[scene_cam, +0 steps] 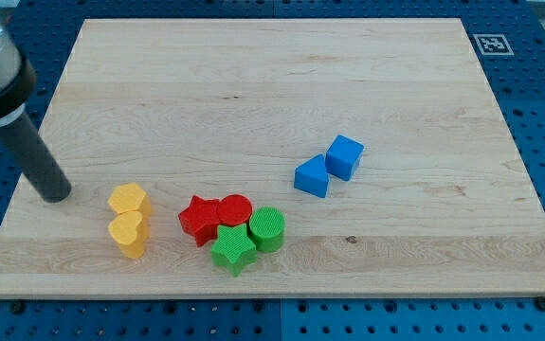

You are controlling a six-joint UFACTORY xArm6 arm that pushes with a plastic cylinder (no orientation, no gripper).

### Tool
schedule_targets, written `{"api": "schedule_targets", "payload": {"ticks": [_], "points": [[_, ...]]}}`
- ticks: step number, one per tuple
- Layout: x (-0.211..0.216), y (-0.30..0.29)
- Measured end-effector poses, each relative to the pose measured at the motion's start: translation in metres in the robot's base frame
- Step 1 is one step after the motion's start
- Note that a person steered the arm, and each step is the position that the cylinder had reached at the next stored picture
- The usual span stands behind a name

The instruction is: Point your arm closer to the yellow heart

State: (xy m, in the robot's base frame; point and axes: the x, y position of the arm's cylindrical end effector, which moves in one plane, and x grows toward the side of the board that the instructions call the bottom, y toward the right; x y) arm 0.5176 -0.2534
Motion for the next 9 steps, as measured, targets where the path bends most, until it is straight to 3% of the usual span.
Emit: {"api": "schedule_targets", "payload": {"ticks": [3,9], "points": [[0.051,-0.003],[0.074,0.025]]}}
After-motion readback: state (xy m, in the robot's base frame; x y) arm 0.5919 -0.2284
